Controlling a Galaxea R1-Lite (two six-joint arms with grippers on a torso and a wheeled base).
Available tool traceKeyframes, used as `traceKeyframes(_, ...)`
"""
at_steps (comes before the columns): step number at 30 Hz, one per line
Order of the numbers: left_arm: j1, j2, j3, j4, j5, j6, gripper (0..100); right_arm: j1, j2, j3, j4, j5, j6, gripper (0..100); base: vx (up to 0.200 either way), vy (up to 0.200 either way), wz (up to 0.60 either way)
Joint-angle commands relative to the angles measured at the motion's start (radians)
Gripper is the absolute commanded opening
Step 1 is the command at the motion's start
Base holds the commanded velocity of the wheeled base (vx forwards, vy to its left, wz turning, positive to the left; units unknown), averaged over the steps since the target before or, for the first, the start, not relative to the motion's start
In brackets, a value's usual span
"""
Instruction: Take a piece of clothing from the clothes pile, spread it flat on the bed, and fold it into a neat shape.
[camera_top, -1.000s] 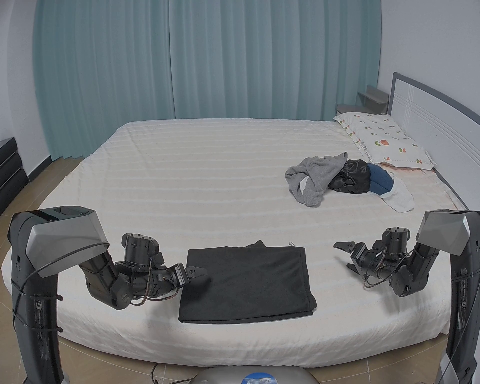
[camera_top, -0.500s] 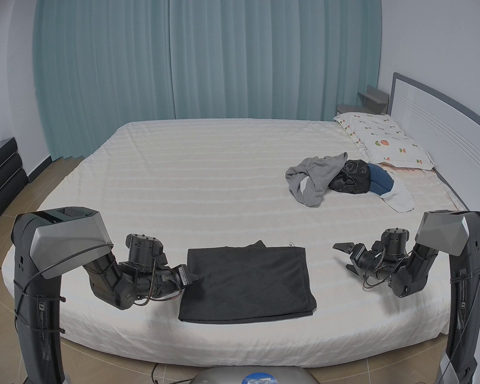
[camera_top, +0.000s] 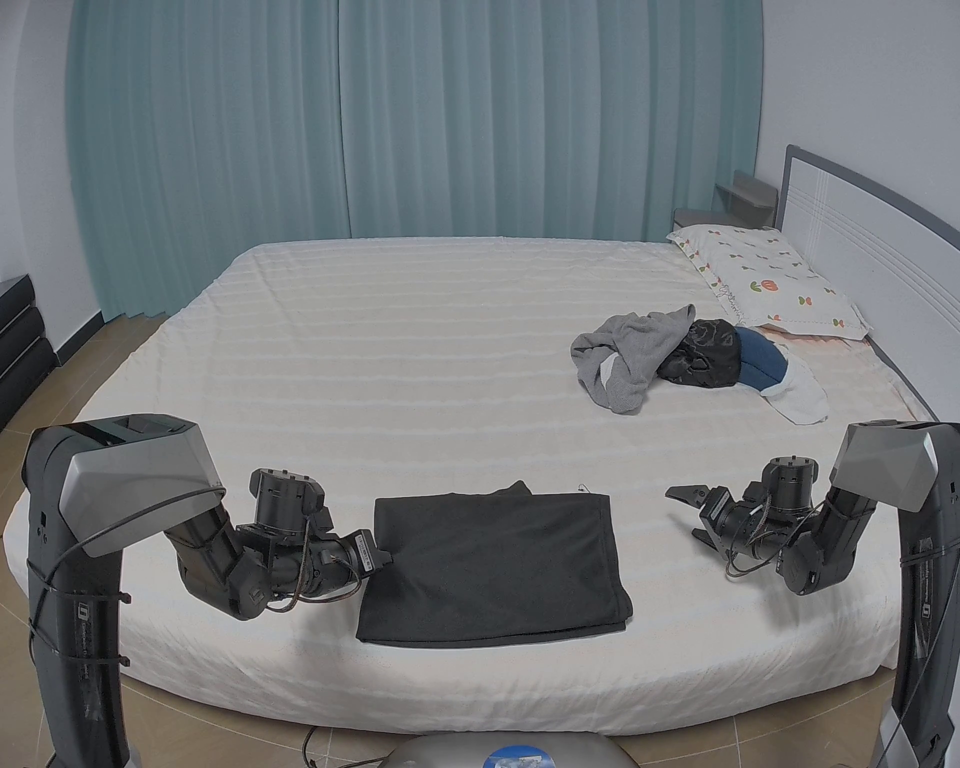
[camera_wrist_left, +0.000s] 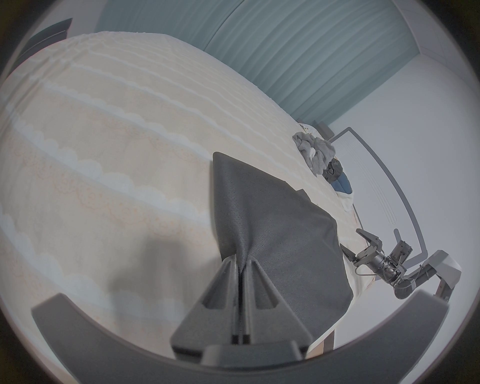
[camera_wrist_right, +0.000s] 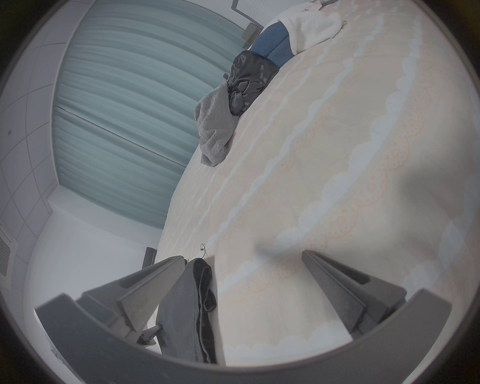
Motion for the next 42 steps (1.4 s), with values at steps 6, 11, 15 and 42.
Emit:
traceKeyframes(6, 0.001, -0.006, 0.006, 0.002, 0.006, -0.003, 0, 0.0, 0.001, -0.001, 0.0, 0.001, 0.0, 100, 0.0, 0.0, 0.0)
traceKeyframes(11, 0.004, -0.006, 0.003, 0.002, 0.006, -0.004, 0, 0.0, 0.001, -0.001, 0.0, -0.001, 0.0, 100, 0.0, 0.0, 0.0)
traceKeyframes(15, 0.001, -0.008, 0.008, 0.002, 0.006, -0.006, 0, 0.0, 0.001, -0.004, 0.0, 0.001, 0.0, 100, 0.0, 0.0, 0.0)
traceKeyframes(42, 0.001, -0.014, -0.005, 0.032, 0.022, -0.006, 0, 0.0, 0.004, -0.005, 0.001, -0.001, 0.0, 100, 0.0, 0.03, 0.0)
